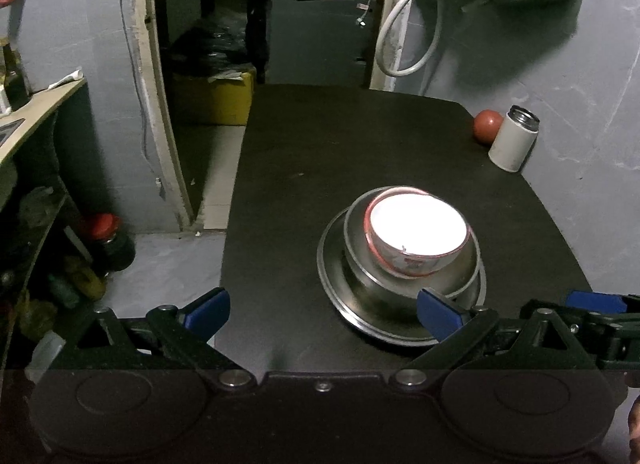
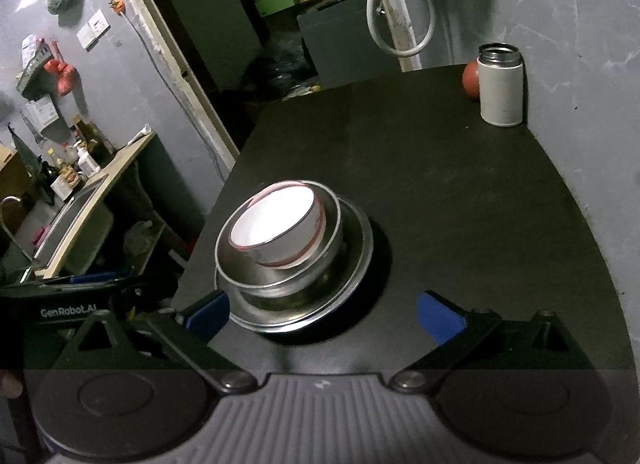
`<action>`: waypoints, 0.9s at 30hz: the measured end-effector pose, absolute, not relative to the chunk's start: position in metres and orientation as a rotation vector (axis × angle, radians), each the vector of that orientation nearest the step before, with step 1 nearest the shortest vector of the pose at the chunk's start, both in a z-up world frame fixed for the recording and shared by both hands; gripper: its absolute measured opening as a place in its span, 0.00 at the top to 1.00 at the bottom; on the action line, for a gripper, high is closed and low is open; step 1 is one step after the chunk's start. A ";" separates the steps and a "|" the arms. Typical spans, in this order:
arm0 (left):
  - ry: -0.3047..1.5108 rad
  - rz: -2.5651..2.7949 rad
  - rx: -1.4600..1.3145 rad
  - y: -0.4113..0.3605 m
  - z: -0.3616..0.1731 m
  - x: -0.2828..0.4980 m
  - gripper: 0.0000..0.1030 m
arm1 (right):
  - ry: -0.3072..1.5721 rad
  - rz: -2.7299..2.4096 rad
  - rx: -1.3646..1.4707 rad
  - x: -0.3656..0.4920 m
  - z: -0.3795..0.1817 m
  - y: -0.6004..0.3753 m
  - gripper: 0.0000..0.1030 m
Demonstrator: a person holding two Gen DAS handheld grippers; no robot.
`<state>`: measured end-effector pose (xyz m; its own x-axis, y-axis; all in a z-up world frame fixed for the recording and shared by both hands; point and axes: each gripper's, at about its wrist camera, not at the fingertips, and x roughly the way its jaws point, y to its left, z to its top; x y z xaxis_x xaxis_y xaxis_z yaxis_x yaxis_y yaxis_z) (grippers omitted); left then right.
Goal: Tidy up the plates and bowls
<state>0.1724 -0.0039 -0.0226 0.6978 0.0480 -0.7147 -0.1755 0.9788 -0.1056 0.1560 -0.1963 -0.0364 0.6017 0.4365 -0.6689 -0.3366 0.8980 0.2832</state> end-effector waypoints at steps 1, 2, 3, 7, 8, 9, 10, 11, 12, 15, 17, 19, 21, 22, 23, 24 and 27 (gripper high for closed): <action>0.791 0.128 -0.170 -0.004 -0.023 0.171 0.03 | 0.811 0.452 0.133 0.155 -0.037 -0.196 0.00; 0.792 0.131 -0.171 -0.003 -0.023 0.169 0.03 | 0.811 0.454 0.133 0.154 -0.037 -0.195 0.00; 0.792 0.133 -0.171 -0.002 -0.022 0.168 0.03 | 0.811 0.457 0.132 0.154 -0.036 -0.195 0.00; 0.786 0.138 -0.168 -0.001 -0.021 0.164 0.03 | 0.809 0.458 0.132 0.152 -0.036 -0.194 0.01; 0.785 0.139 -0.167 -0.001 -0.022 0.164 0.03 | 0.810 0.457 0.132 0.151 -0.036 -0.193 0.00; 0.786 0.139 -0.166 -0.001 -0.022 0.163 0.03 | 0.810 0.456 0.131 0.151 -0.036 -0.193 0.00; 0.787 0.139 -0.167 0.000 -0.022 0.162 0.03 | 0.810 0.456 0.130 0.149 -0.036 -0.192 0.00; 0.787 0.138 -0.168 0.001 -0.022 0.162 0.03 | 0.810 0.455 0.130 0.149 -0.036 -0.191 0.00; 0.786 0.139 -0.168 0.001 -0.022 0.162 0.03 | 0.811 0.456 0.129 0.149 -0.036 -0.191 0.00; 0.779 0.138 -0.165 0.002 -0.022 0.161 0.03 | 0.812 0.452 0.126 0.147 -0.035 -0.187 0.00; 0.775 0.134 -0.166 0.004 -0.023 0.159 0.03 | 0.811 0.447 0.124 0.147 -0.035 -0.186 0.00; 0.776 0.127 -0.169 0.006 -0.025 0.158 0.03 | 0.810 0.437 0.122 0.146 -0.035 -0.184 0.00; 0.776 0.121 -0.171 0.009 -0.025 0.156 0.03 | 0.807 0.425 0.121 0.144 -0.035 -0.182 0.00; 0.774 0.116 -0.172 0.010 -0.025 0.156 0.03 | 0.806 0.421 0.121 0.143 -0.035 -0.181 0.00; 0.774 0.110 -0.174 0.012 -0.025 0.156 0.03 | 0.807 0.415 0.119 0.142 -0.035 -0.179 0.00; 0.774 0.106 -0.176 0.014 -0.025 0.155 0.03 | 0.806 0.407 0.117 0.140 -0.034 -0.178 0.00; 0.768 0.084 -0.175 0.018 -0.023 0.152 0.03 | 0.795 0.384 0.115 0.132 -0.031 -0.174 0.00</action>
